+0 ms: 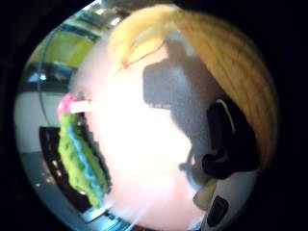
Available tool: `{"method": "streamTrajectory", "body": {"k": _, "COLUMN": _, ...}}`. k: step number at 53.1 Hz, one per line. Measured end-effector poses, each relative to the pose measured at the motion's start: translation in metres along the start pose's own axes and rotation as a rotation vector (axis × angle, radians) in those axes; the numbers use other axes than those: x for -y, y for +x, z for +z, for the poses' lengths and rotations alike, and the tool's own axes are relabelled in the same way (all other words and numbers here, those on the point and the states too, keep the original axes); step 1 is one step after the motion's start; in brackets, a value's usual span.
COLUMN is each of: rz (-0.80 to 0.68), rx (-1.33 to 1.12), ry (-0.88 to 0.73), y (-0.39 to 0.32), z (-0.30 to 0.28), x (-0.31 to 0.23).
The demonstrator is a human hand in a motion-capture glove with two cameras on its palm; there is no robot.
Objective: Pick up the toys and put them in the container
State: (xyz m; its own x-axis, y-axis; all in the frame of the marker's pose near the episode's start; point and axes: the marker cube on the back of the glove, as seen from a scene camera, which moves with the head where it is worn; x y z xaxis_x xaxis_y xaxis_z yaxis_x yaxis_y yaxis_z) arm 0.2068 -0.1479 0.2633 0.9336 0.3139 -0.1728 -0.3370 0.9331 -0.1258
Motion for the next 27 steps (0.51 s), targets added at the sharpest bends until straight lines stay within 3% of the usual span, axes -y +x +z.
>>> {"method": "streamTrajectory", "body": {"k": 6, "rz": -0.003, "rx": -0.119, "ry": 0.071, "y": -0.003, "z": -0.011, "x": 0.000}}
{"method": "streamTrajectory", "body": {"k": 18, "rz": 0.035, "rx": 0.087, "ry": 0.001, "y": 0.009, "z": -0.033, "x": -0.010}}
{"method": "streamTrajectory", "body": {"k": 27, "rz": 0.031, "rx": 0.147, "ry": -0.018, "y": 0.023, "z": -0.081, "x": -0.020}}
